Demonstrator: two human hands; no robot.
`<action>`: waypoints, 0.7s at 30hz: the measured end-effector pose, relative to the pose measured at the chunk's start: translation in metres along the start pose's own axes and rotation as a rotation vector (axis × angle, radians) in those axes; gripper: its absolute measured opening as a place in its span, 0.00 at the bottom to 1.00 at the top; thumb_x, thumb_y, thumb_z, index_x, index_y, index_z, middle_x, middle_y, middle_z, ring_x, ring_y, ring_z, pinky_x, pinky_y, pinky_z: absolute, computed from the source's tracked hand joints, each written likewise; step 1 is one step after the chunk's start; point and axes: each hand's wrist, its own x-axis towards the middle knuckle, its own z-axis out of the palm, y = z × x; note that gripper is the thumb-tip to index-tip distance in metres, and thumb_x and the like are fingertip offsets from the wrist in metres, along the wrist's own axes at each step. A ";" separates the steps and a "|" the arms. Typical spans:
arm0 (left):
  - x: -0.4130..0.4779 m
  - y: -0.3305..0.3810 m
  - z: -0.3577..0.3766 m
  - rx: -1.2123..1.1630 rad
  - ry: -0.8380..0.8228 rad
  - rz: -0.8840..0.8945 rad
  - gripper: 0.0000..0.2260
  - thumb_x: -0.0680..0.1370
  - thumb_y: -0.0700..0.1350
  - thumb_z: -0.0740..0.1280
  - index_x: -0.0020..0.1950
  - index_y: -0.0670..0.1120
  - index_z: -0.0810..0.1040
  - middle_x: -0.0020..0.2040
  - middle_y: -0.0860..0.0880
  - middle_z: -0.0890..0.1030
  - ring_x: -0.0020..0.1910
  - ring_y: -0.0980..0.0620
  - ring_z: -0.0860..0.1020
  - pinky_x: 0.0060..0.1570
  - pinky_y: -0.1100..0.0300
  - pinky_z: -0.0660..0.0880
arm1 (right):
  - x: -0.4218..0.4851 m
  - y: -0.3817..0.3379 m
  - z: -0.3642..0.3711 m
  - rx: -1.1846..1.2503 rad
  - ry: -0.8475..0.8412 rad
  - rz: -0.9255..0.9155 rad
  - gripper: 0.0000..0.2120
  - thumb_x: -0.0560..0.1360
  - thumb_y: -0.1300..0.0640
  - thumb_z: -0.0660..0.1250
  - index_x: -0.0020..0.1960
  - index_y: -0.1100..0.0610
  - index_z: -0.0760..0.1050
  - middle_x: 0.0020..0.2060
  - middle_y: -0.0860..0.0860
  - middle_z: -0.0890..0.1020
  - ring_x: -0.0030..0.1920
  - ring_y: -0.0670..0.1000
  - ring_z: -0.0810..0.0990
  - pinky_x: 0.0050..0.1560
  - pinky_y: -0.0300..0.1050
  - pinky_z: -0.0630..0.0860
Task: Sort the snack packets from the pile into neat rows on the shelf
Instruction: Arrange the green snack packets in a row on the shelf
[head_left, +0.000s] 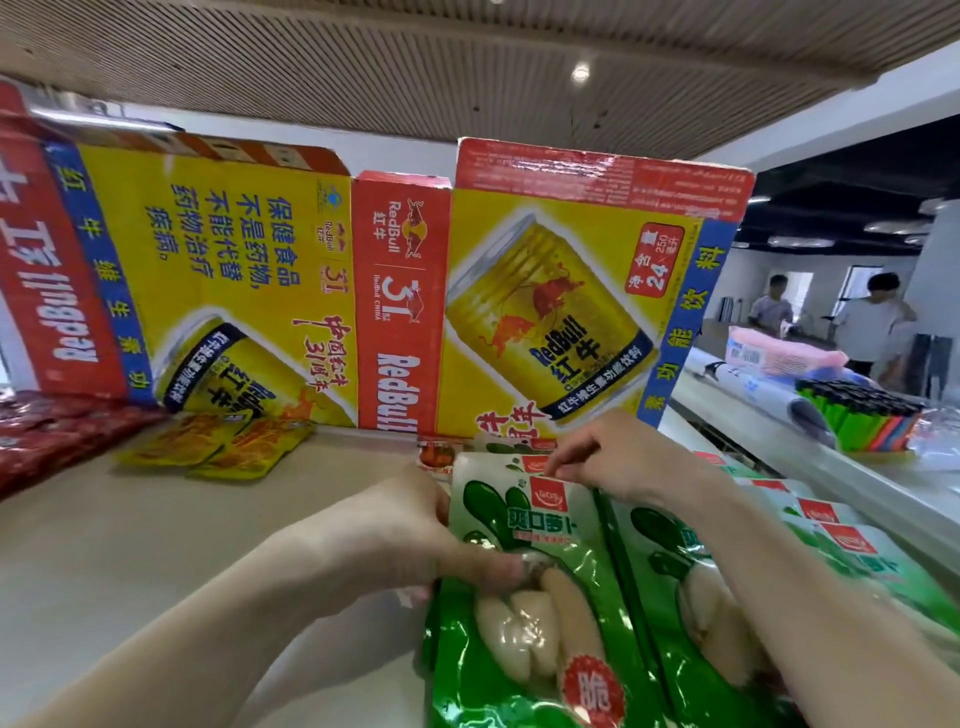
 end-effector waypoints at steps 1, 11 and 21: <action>0.000 -0.001 0.002 0.007 0.013 0.033 0.08 0.68 0.51 0.80 0.40 0.50 0.85 0.38 0.55 0.86 0.37 0.59 0.84 0.39 0.64 0.78 | 0.001 0.000 0.000 -0.018 0.014 0.001 0.08 0.76 0.59 0.70 0.46 0.48 0.85 0.45 0.44 0.85 0.50 0.46 0.81 0.57 0.46 0.77; 0.005 -0.005 0.009 0.027 -0.014 0.116 0.10 0.68 0.46 0.80 0.45 0.53 0.82 0.41 0.60 0.85 0.41 0.64 0.83 0.46 0.70 0.78 | 0.027 -0.008 -0.012 -0.215 -0.048 0.041 0.05 0.76 0.58 0.71 0.48 0.52 0.86 0.44 0.47 0.85 0.41 0.45 0.80 0.38 0.37 0.74; 0.002 -0.006 0.010 -0.010 -0.017 0.122 0.09 0.70 0.43 0.79 0.41 0.52 0.79 0.36 0.63 0.84 0.36 0.67 0.82 0.34 0.75 0.73 | 0.035 0.005 -0.006 -0.148 0.028 0.023 0.10 0.72 0.64 0.74 0.38 0.50 0.81 0.38 0.44 0.82 0.42 0.45 0.80 0.40 0.36 0.73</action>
